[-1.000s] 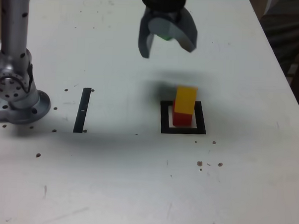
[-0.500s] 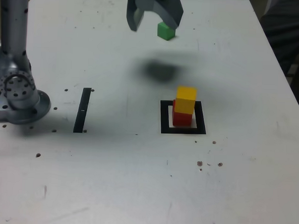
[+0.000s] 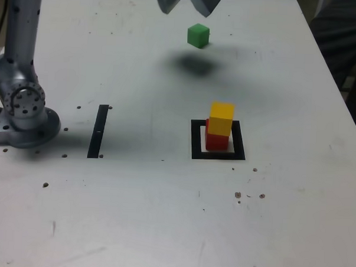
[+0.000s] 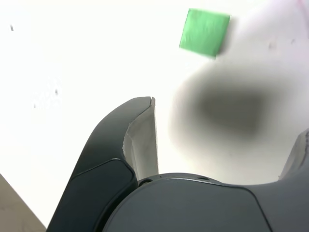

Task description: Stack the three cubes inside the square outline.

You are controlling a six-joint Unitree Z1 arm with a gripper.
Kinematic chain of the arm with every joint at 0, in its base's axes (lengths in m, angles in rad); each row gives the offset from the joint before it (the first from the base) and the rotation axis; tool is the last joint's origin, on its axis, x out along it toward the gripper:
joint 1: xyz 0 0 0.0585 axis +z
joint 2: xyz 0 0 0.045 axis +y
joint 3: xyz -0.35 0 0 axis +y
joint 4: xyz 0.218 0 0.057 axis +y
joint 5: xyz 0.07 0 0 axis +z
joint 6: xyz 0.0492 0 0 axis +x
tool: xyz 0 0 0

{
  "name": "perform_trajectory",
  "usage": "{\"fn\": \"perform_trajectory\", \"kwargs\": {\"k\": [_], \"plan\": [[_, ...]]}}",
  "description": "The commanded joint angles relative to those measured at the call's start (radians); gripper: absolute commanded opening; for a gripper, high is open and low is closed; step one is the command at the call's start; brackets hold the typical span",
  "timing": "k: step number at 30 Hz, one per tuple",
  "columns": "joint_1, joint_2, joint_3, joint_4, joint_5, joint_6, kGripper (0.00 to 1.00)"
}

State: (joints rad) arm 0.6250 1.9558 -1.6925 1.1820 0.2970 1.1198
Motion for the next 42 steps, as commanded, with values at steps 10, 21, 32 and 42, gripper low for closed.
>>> {"fn": "perform_trajectory", "kwargs": {"k": [10, 21, 32, 42], "plan": [[0.045, 0.106, -0.103, 0.001, 0.027, 0.056, 0.98], [0.067, 0.225, -0.191, 0.001, 0.032, 0.092, 0.96], [0.071, 0.326, -0.249, 0.008, 0.037, 0.103, 0.93], [0.074, 0.379, -0.281, 0.027, 0.043, 0.101, 0.84]]}}
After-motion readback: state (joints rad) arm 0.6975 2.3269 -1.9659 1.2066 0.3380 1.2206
